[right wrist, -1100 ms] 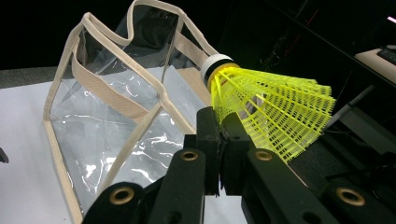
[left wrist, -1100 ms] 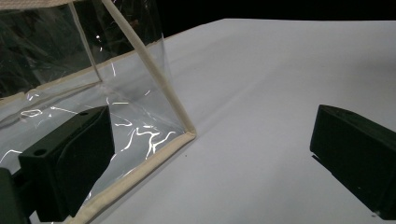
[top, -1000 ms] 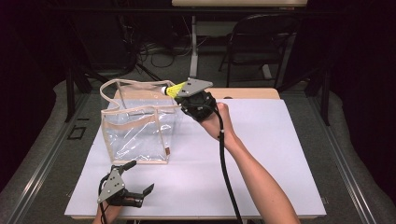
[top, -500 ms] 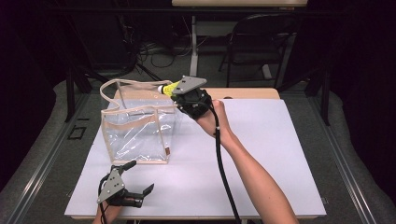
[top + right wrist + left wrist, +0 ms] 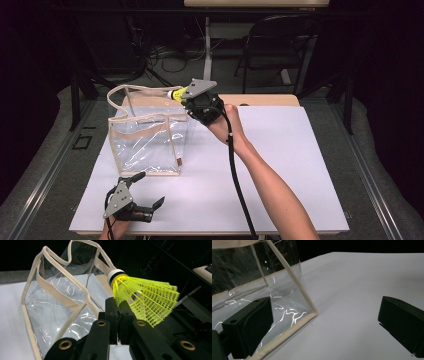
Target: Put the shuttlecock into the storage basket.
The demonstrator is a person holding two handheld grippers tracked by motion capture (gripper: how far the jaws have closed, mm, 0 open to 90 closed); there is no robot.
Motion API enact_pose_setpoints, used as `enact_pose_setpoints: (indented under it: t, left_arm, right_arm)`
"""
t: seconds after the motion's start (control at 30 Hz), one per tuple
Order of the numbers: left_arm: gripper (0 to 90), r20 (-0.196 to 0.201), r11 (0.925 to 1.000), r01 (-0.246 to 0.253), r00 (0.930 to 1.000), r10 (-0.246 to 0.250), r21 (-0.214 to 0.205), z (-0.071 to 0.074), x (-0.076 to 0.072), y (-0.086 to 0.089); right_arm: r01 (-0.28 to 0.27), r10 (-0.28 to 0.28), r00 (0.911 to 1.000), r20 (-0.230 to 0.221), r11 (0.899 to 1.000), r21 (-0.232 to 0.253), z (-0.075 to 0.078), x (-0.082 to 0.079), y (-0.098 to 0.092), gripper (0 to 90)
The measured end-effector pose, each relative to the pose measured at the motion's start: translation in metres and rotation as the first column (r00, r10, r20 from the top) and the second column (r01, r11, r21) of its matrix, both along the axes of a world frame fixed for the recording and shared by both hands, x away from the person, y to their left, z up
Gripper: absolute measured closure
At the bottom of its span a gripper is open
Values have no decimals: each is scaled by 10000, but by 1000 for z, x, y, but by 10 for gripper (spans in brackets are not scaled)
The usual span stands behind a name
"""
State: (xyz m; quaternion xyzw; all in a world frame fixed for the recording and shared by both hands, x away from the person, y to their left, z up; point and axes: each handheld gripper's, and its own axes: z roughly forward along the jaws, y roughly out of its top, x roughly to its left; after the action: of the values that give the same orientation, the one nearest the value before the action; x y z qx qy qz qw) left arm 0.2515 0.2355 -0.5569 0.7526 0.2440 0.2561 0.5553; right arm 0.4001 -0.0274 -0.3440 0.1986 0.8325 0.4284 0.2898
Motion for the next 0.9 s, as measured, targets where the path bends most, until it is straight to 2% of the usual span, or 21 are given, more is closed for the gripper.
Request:
enact_pose_setpoints:
  t: [0.43,0.9]
  left_arm:
    - [0,59,9999,88,9999,-88,-94,0,0,1]
    - [0,125,9999,99,9999,-99,54,1,-1,0]
  right_arm:
    - [15,-17,10000,-50,9996,-287,-1,6,7,888]
    - [1,-10,9998,-180,9986,-521,2,11,14,888]
